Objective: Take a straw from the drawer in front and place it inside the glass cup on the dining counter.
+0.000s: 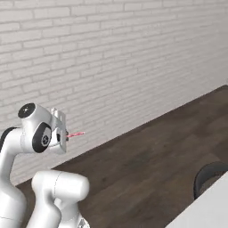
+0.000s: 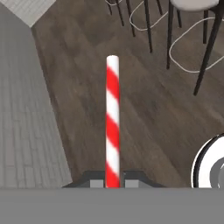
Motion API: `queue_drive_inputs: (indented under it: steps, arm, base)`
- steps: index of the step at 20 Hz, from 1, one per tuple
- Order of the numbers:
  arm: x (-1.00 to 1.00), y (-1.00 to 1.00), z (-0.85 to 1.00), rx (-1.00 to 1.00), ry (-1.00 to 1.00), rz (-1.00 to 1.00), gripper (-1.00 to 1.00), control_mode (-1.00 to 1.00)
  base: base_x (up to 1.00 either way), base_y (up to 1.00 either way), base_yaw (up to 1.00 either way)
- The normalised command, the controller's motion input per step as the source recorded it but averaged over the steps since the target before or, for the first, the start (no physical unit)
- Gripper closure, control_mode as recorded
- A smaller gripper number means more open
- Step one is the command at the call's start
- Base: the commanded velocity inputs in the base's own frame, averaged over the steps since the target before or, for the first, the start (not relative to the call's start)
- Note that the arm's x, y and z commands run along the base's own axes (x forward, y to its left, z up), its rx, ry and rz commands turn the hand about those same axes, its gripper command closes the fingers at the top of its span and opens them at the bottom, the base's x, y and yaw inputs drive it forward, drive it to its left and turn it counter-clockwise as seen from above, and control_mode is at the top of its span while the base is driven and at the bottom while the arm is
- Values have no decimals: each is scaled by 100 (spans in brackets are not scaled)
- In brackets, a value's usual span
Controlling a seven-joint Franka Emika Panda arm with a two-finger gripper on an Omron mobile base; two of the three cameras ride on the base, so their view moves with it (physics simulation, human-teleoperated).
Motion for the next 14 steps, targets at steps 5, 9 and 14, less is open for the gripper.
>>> queue_drive_inputs:
  steps: [5, 9, 14]
  arm:
    - [0, 0, 0, 0, 0, 0, 100, 100]
    - [0, 0, 0, 0, 0, 0, 100, 100]
    - [0, 0, 0, 0, 0, 0, 100, 100]
  base:
    - [47, -3, -76]
    - [63, 0, -72]
    - [89, 17, -62]
